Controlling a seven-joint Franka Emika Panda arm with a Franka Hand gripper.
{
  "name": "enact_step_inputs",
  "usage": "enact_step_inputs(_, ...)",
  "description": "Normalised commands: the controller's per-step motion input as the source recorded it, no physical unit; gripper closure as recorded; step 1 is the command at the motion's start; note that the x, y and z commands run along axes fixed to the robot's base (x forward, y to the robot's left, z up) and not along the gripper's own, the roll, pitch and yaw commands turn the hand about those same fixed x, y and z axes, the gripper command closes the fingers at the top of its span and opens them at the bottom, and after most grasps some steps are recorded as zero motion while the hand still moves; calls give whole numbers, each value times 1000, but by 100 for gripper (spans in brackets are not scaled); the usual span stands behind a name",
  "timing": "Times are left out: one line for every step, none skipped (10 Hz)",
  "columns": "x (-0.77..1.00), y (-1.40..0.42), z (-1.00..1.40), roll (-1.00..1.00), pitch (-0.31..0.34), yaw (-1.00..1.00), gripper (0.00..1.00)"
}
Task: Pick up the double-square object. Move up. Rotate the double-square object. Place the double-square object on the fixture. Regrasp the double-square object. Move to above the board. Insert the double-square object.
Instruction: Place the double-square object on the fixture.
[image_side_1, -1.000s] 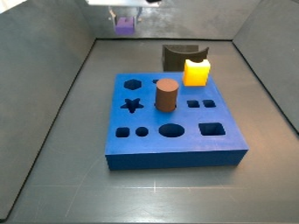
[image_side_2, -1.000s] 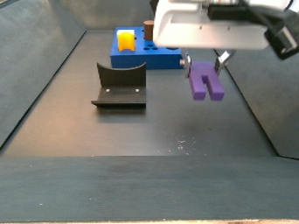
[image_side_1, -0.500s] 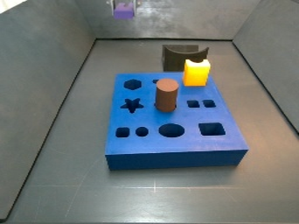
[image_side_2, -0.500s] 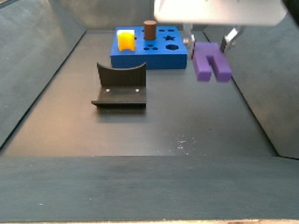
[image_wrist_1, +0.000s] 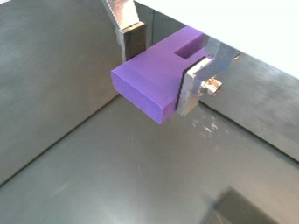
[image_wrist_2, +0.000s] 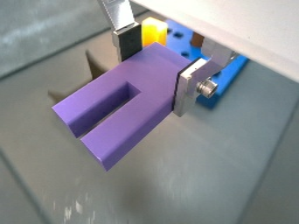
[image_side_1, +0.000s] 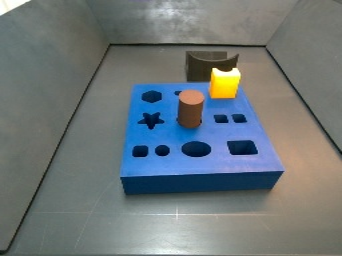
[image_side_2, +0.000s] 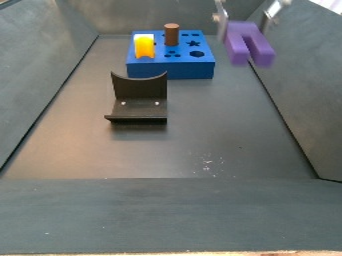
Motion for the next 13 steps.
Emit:
enact_step_inputs(1000,-861,340,23,23,37,100)
enact_step_inputs(1000,-798,312,8,64,31,100)
enact_step_inputs(1000,-668,263,-4,99,29,100)
enact_step_inputs(1000,-548,225,-9,115,25,100)
enact_step_inputs(1000,-469,199,-12,126,23,100)
enact_step_inputs(1000,-325,135,-12,139,23,100)
enact_step_inputs(1000,-259,111,-12,145,23,100)
enact_step_inputs(1000,-168,66,-11,145,21,100)
enact_step_inputs(954,-128,54,-9,148,25,100)
enact_step_inputs(842,-77,40,-6,156,24,100)
enact_step_inputs(788,-58,30,-5,152,25,100)
enact_step_inputs(674,-37,18,-2,152,27,100)
enact_step_inputs(589,-28,20,0,157,29,100)
